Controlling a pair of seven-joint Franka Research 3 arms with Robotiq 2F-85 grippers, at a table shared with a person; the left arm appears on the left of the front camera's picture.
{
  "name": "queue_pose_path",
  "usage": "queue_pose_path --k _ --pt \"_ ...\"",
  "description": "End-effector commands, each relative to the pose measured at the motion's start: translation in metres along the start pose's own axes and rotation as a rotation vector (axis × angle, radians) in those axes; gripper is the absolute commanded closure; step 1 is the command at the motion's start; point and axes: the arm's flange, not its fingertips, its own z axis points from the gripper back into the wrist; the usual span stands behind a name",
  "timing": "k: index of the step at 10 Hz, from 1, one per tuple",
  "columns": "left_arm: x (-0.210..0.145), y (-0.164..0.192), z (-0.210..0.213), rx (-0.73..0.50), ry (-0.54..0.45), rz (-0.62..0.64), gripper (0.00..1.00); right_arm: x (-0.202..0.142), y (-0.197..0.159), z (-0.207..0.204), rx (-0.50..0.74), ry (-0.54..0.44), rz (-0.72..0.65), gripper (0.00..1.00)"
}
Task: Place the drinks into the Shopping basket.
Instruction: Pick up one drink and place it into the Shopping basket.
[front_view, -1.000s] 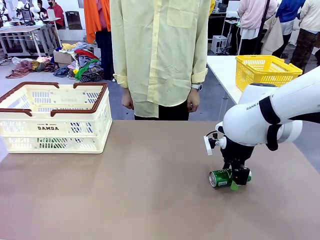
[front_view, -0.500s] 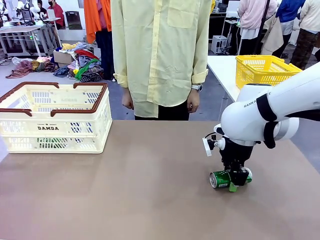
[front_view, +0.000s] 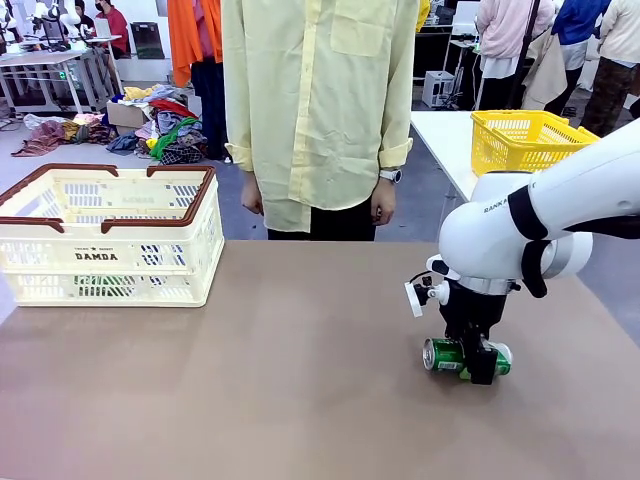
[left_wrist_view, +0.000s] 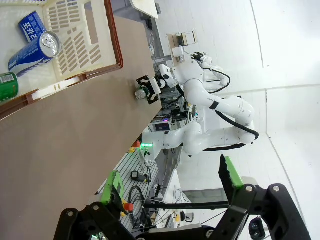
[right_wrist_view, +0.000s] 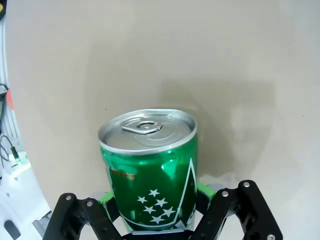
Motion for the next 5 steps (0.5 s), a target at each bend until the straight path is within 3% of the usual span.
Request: queue_pose_path --k 1,3,5 --pt "-0.004 -0.001 -0.002 0.002 0.004 -0.003 0.0 0.007 0.0 0.023 0.002 0.049 -0.085 1.0" --pt "-0.004 -0.001 -0.002 0.002 0.004 -0.003 0.0 0.017 0.006 0.043 0.026 0.036 -0.172 1.0" --pt "-0.004 -0.001 -0.002 0.002 0.004 -0.003 0.0 0.04 0.014 0.089 0.098 -0.163 -0.358 1.0"
